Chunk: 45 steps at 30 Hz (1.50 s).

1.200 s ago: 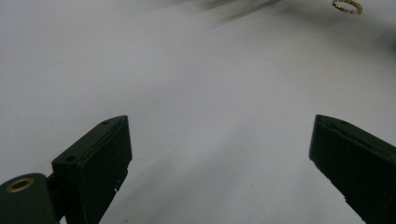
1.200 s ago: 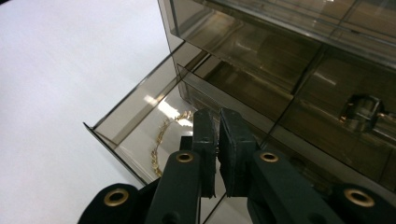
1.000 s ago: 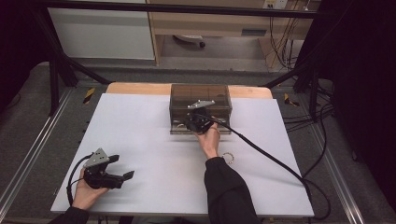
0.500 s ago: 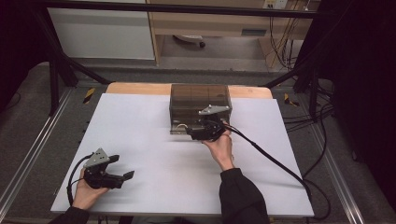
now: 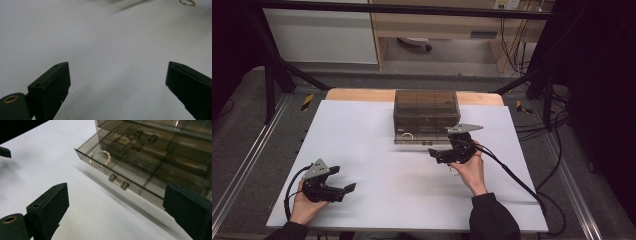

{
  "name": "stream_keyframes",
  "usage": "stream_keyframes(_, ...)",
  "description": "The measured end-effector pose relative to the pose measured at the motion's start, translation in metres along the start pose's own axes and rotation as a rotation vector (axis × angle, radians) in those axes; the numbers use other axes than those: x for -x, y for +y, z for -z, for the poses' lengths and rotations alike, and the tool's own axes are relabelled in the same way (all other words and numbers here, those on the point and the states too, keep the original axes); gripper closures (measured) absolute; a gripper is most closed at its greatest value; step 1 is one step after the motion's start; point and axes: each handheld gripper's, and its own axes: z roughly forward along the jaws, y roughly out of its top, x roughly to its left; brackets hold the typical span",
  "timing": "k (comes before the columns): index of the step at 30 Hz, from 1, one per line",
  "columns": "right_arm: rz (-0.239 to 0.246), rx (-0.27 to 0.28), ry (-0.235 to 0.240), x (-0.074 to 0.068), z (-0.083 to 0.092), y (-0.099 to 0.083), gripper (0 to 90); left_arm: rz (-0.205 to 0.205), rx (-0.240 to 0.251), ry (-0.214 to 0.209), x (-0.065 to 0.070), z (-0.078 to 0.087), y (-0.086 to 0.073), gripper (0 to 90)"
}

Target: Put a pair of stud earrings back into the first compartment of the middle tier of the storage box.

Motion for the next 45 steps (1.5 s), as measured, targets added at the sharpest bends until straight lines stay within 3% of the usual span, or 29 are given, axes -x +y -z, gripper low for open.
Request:
stream_keyframes(13, -0.033, -0.052, -0.033, 0.021, 0.019, -0.039, 5.2, 0.0, -0.001, 0.002, 0.0, 0.0, 0.0, 5.8)
stream_keyframes(22, -0.037, -0.101, -0.046, 0.031, 0.018, -0.062, 12.7, -0.001, -0.002, 0.001, 0.0, 0.0, 0.0, 5.7)
stream_keyframes(30, -0.057, -0.143, -0.075, 0.036, 0.018, -0.074, 31.5, 0.0, 0.0, -0.001, 0.0, 0.0, 0.0, 5.8)
stream_keyframes(35, -0.099, -0.165, -0.083, 0.042, 0.018, -0.079, 46.9, 0.001, 0.001, -0.002, 0.001, 0.0, 0.0, 5.8)
stream_keyframes(45, -0.085, -0.178, -0.114, 0.043, 0.014, -0.083, 68.8, 0.001, 0.001, -0.003, 0.0, 0.0, 0.0, 5.8)
